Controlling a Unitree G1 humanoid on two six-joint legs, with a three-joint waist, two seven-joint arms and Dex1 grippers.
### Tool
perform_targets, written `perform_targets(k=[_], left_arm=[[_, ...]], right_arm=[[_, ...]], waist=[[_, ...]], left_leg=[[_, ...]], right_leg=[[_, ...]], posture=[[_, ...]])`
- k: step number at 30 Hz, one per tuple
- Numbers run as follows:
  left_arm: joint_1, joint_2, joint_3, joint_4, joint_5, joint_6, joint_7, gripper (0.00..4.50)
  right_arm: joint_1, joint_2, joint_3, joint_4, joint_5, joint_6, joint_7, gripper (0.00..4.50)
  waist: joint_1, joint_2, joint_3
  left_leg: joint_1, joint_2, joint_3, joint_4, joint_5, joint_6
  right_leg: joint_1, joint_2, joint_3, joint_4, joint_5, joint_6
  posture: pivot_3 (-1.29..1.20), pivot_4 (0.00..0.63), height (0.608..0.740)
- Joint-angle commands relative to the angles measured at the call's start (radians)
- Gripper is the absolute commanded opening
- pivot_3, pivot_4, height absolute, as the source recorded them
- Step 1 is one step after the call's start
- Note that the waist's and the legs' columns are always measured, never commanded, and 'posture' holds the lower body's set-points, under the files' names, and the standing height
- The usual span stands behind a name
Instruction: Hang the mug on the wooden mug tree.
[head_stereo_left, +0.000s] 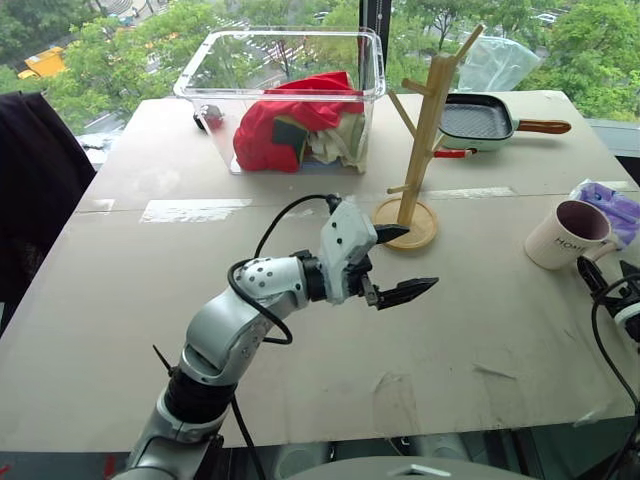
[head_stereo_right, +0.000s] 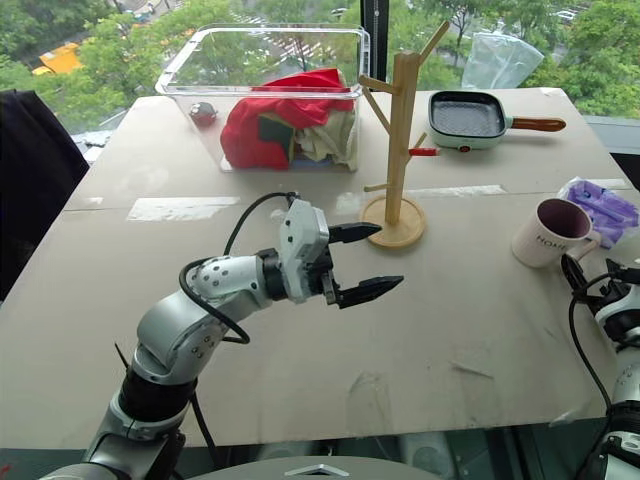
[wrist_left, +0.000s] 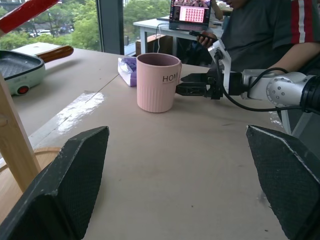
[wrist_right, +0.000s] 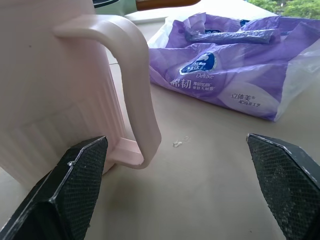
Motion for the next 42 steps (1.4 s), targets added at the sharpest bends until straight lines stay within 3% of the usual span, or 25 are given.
perform_targets(k=[1, 3, 7, 8, 11, 15, 19, 28, 33, 42], left_arm=[[-0.025, 0.003, 0.023, -0.007, -0.035, -0.020, -0.034, 4.50], [-0.032, 0.006, 0.022, 0.000, -0.035, -0.022, -0.042, 4.50], [-0.034, 0.010, 0.021, 0.017, -0.031, -0.037, -0.061, 4.50], [-0.034, 0.011, 0.020, 0.021, -0.030, -0.040, -0.065, 4.50], [-0.029, 0.014, 0.016, 0.030, -0.024, -0.055, -0.077, 4.50], [-0.014, 0.016, 0.020, 0.038, -0.019, -0.073, -0.084, 4.50], [0.027, 0.022, 0.034, 0.039, -0.016, -0.106, -0.086, 4.50], [0.188, -0.045, 0.106, 0.083, -0.005, -0.290, -0.050, 4.50], [0.323, -0.144, 0.154, 0.087, -0.033, -0.432, -0.045, 4.50], [0.408, -0.211, 0.153, 0.098, 0.032, -0.625, -0.017, 4.50]], right_arm=[[-0.056, -0.039, 0.006, 0.065, -0.013, -0.051, 0.039, 4.24], [-0.088, -0.046, 0.012, 0.110, -0.020, -0.067, 0.051, 3.60], [-0.134, -0.052, 0.026, 0.174, -0.023, -0.078, 0.102, 1.55], [-0.142, -0.054, 0.031, 0.187, -0.026, -0.081, 0.113, 1.32], [-0.162, -0.058, 0.043, 0.224, -0.038, -0.095, 0.133, 0.03], [-0.170, -0.055, 0.066, 0.220, -0.050, -0.106, 0.156, 0.03], [-0.146, -0.063, 0.127, 0.090, -0.080, -0.096, 0.194, 0.03], [-0.069, -0.198, 0.305, -0.601, -0.091, 0.242, 0.227, 0.03], [-0.236, -0.395, 0.434, -0.823, -0.157, 0.500, 0.240, 0.03], [-0.568, -0.422, 0.630, -0.745, -0.244, 0.486, 0.376, 0.03]], waist=[[-0.001, 0.000, 0.000], [0.000, 0.000, 0.000], [0.000, 0.000, 0.000], [0.000, 0.000, 0.000], [0.000, 0.000, 0.000], [0.000, 0.000, 0.000], [-0.005, 0.000, 0.000], [0.002, 0.003, 0.002], [0.004, 0.004, 0.003], [0.008, 0.000, 0.004]], left_leg=[[0.000, 0.000, 0.000, 0.000, 0.000, 0.000], [0.000, 0.000, 0.000, 0.000, 0.000, 0.000], [0.000, 0.000, 0.000, 0.000, 0.000, 0.000], [0.000, 0.000, -0.001, 0.000, 0.000, 0.000], [0.000, 0.000, -0.001, 0.000, 0.000, 0.000], [0.000, 0.000, 0.000, 0.000, 0.000, 0.000], [0.000, 0.001, 0.000, 0.000, 0.000, 0.000], [-0.001, 0.003, -0.001, 0.000, 0.000, 0.000], [-0.002, 0.002, -0.002, 0.001, 0.000, 0.000], [-0.004, 0.002, -0.005, 0.001, 0.000, 0.000]], right_leg=[[0.000, 0.000, 0.000, 0.000, 0.000, 0.000], [0.000, 0.000, 0.000, 0.000, 0.000, 0.000], [0.000, 0.000, 0.000, 0.000, 0.000, 0.000], [0.000, 0.000, 0.000, 0.000, 0.000, 0.000], [0.000, 0.000, 0.000, 0.000, 0.000, 0.000], [0.000, 0.000, 0.000, -0.001, 0.000, 0.000], [0.000, 0.000, 0.000, 0.000, 0.000, 0.001], [-0.001, -0.001, -0.001, 0.000, 0.000, 0.001], [-0.002, -0.003, -0.002, -0.001, 0.000, 0.001], [-0.002, -0.003, -0.005, -0.001, -0.002, -0.003]], posture=[[0.00, 0.150, 0.740], [0.00, 0.150, 0.740], [0.00, 0.150, 0.740], [0.00, 0.150, 0.740], [0.00, 0.150, 0.740], [0.00, 0.150, 0.740], [0.00, 0.150, 0.740], [0.00, 0.150, 0.740], [0.00, 0.150, 0.740], [0.00, 0.150, 0.740]])
